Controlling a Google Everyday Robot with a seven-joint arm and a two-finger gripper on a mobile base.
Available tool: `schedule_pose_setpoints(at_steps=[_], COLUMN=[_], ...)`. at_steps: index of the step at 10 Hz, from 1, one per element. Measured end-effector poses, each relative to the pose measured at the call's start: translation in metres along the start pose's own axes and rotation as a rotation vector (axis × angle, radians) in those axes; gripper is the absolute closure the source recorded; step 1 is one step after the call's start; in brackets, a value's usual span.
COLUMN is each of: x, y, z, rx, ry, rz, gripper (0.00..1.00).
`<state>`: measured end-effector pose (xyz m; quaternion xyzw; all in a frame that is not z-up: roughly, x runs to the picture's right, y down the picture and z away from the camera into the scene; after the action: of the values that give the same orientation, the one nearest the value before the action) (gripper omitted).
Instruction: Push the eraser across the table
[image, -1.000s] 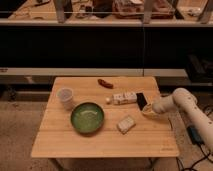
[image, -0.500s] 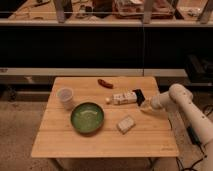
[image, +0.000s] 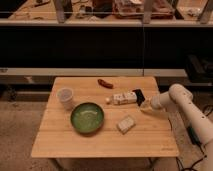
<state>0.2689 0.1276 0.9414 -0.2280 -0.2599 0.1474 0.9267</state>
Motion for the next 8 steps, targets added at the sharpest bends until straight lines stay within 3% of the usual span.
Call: schedule_pose_setpoints(at_steps=[3,8], x=[-0.003,-0.001], y=[-0.004,-0.039], z=[0.003,0.027], rx=[-0.003,0.031], ry=[-0.007,-0.036], rz=[-0.007,-0.007], gripper=[1.0,1.0])
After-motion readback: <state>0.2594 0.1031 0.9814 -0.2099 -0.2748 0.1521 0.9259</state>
